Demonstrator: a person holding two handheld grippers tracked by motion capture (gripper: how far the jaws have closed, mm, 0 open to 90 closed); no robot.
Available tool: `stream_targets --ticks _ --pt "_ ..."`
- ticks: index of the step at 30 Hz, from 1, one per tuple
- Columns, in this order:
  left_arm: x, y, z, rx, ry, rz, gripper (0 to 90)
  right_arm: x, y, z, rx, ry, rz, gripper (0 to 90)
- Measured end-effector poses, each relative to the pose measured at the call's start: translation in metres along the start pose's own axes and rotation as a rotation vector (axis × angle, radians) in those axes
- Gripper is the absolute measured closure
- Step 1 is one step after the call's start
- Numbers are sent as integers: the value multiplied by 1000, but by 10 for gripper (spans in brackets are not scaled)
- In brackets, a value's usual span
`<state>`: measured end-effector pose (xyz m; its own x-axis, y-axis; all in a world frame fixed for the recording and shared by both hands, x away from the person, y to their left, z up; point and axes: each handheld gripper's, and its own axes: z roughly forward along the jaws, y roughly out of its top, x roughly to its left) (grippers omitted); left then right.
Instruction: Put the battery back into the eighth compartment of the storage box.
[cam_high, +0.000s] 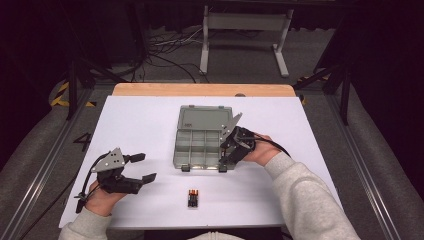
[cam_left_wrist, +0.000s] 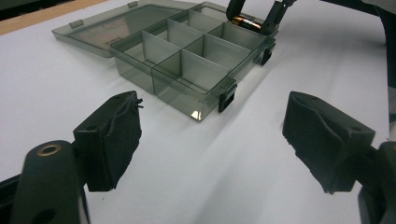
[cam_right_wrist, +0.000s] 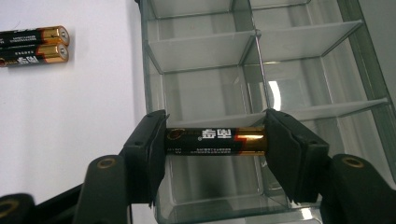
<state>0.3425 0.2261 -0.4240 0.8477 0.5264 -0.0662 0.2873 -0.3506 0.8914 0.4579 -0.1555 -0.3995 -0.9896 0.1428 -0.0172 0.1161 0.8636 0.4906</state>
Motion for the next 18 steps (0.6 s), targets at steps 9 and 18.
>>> stream_targets --ticks 9,18 --pt "0 0 0 -1 -1 0 197 1 1 1 -1 -9 -10 412" --pt "0 0 0 2 2 1 197 4 1 -2 -8 -41 -11 354"
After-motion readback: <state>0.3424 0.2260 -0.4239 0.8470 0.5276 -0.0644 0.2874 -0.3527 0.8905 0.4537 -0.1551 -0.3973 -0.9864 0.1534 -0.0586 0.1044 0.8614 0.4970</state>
